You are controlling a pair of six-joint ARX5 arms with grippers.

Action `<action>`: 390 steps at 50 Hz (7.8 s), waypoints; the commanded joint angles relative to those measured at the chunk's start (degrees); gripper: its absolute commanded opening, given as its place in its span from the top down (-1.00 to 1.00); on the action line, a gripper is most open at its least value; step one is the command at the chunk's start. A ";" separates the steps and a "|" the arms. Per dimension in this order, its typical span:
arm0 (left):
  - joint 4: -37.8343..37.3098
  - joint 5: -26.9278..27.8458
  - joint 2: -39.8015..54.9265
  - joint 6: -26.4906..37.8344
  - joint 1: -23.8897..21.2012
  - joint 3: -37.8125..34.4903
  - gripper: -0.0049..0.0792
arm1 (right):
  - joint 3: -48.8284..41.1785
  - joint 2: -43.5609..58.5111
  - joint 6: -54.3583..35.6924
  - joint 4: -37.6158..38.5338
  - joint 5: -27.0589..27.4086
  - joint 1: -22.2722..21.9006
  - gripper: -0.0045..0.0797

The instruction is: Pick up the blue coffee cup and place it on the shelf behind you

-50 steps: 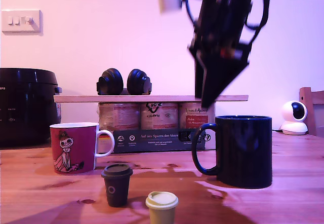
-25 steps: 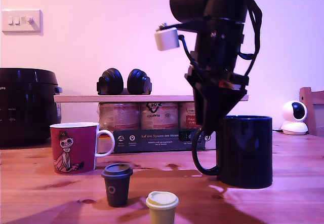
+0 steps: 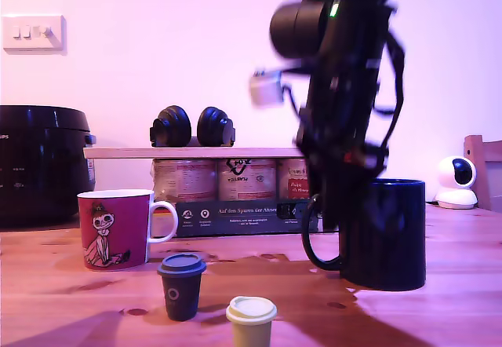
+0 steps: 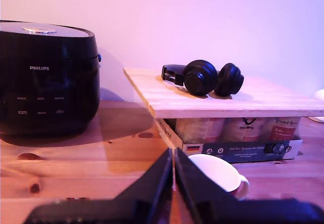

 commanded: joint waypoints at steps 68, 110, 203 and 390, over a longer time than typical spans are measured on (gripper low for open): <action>0.48 0.02 -0.55 -0.15 -0.26 -0.07 0.93 | 8.72 0.07 -1.22 -7.50 4.70 1.40 0.92; 0.50 0.00 -0.55 -0.15 -0.26 -0.07 0.93 | 9.27 2.08 -1.16 -8.39 -3.91 3.21 0.92; -0.46 0.07 -0.55 -0.15 -0.26 -0.07 0.93 | 28.41 6.38 61.33 -28.65 2.64 -0.35 0.16; -1.16 -0.17 -0.55 -0.09 -0.26 -0.07 0.93 | 39.06 5.11 68.85 -24.65 -3.21 -12.28 0.92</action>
